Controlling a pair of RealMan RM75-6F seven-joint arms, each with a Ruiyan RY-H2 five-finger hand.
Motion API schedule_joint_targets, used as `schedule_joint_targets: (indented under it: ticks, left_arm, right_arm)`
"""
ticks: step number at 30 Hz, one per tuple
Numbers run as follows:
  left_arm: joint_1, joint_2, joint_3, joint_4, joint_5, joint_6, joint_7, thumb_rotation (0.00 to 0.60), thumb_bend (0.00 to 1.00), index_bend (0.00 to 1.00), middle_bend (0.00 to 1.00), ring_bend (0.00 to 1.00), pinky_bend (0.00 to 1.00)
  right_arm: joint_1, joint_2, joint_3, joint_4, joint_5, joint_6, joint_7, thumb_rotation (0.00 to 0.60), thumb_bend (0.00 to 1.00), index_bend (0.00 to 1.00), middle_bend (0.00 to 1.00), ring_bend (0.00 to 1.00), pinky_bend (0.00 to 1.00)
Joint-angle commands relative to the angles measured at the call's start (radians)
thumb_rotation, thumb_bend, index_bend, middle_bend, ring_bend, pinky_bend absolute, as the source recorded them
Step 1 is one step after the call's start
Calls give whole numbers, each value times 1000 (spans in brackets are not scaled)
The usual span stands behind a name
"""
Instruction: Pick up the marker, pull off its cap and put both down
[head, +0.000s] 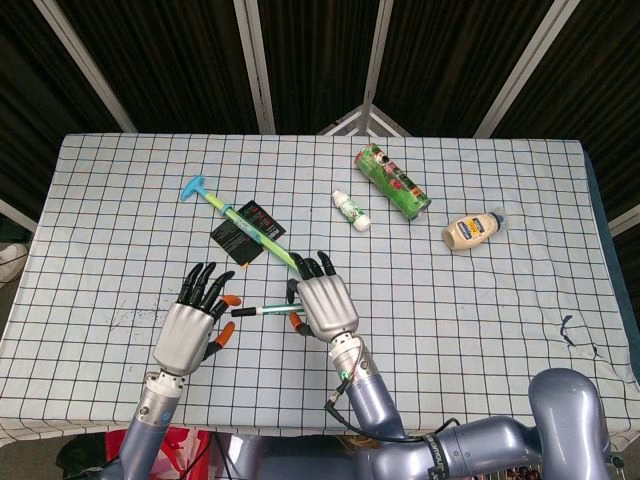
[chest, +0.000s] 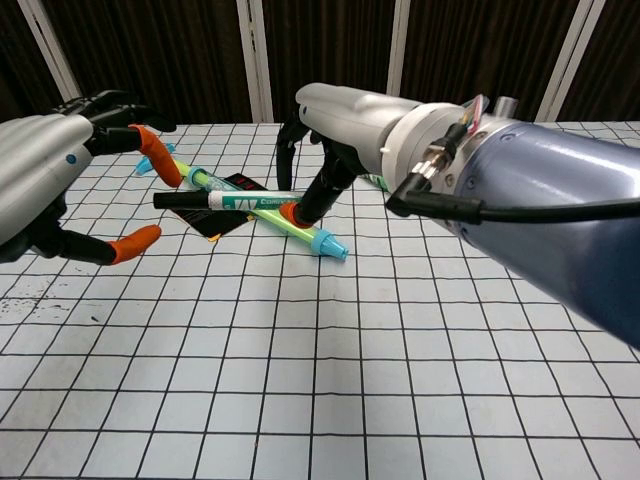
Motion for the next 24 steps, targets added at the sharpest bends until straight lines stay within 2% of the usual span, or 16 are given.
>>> schedule_joint_targets:
  ticks: [1,24]
  left_arm:
    - [-4,-7,-1,5,0,2,-5,600,432,434,156,0,33]
    - [-25,-60,6,71,28,45,-54,600,432,484,182,0,33]
  right_arm:
    - [2,0,0,-1,-1,1,1,600,486,761,97,146,11]
    - [2,7,-8,-5,7,-1,19,600,486,768,97,146,11]
